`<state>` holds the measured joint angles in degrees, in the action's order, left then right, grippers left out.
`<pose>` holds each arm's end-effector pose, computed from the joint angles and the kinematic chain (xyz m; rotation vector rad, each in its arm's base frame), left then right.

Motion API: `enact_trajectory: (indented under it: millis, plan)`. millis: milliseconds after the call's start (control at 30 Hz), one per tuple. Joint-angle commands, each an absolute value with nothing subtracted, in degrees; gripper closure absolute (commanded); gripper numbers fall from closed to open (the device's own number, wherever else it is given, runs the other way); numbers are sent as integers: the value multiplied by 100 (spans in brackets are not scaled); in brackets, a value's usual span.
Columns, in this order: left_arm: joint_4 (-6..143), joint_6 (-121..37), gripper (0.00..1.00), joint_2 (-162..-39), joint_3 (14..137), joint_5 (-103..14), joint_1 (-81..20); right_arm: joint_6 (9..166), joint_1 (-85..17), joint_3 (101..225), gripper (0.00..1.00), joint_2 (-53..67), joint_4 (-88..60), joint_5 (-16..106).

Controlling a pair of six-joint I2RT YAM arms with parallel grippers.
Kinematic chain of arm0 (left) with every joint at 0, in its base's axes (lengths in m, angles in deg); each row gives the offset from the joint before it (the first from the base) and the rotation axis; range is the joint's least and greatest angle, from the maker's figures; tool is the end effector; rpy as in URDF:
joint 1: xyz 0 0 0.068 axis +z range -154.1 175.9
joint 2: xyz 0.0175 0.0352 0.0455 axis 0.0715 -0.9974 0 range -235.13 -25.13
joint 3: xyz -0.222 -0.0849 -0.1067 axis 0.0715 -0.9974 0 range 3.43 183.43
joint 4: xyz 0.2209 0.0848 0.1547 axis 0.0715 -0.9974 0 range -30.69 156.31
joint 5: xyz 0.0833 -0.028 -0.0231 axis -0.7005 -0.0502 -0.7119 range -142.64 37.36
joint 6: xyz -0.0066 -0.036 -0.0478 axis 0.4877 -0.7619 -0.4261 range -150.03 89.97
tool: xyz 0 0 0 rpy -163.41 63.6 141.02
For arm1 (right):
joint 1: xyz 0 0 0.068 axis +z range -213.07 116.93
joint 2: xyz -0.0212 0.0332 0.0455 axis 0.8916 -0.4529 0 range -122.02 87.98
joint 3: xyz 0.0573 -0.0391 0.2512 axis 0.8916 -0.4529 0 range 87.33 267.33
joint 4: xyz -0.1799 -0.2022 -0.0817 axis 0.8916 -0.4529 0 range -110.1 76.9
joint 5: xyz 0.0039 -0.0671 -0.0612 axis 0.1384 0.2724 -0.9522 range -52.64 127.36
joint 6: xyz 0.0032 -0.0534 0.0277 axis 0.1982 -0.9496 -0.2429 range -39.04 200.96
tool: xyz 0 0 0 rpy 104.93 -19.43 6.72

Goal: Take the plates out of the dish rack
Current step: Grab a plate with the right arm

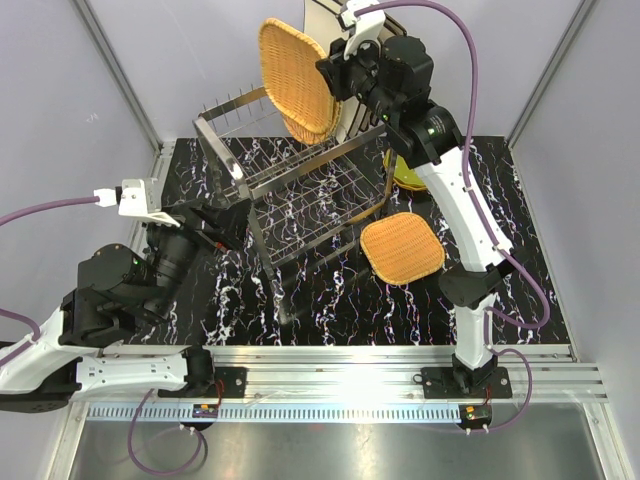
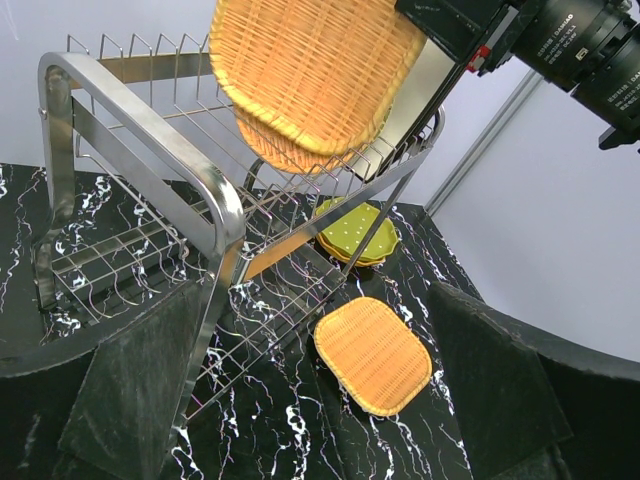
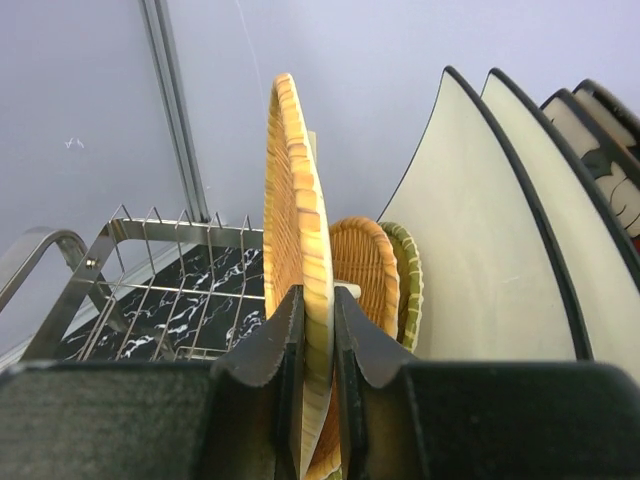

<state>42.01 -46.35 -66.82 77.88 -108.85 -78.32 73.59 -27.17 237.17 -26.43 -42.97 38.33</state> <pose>0.0689 -0.1078 0.4905 -0.0746 1.5141 -0.5774 0.3438 0.2500 0.5580 -0.5613 1.3774 0.4161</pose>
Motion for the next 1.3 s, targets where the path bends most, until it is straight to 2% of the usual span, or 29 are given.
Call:
enact_trajectory:
  millis: [0,633,1267]
  plan:
    - [4477,-4656,1,-6652,7796,-10959,-7810,7059,-2721,23946,100,-2294,-3279,3718]
    - [4636,-4568,1,-6635,7743,-10907,-7810,6954,-2721,24017,100,-2004,-2681,4202]
    - [4776,-4542,1,-6652,7743,-10845,-7810,7296,-2721,24131,100,-1600,-2742,4474]
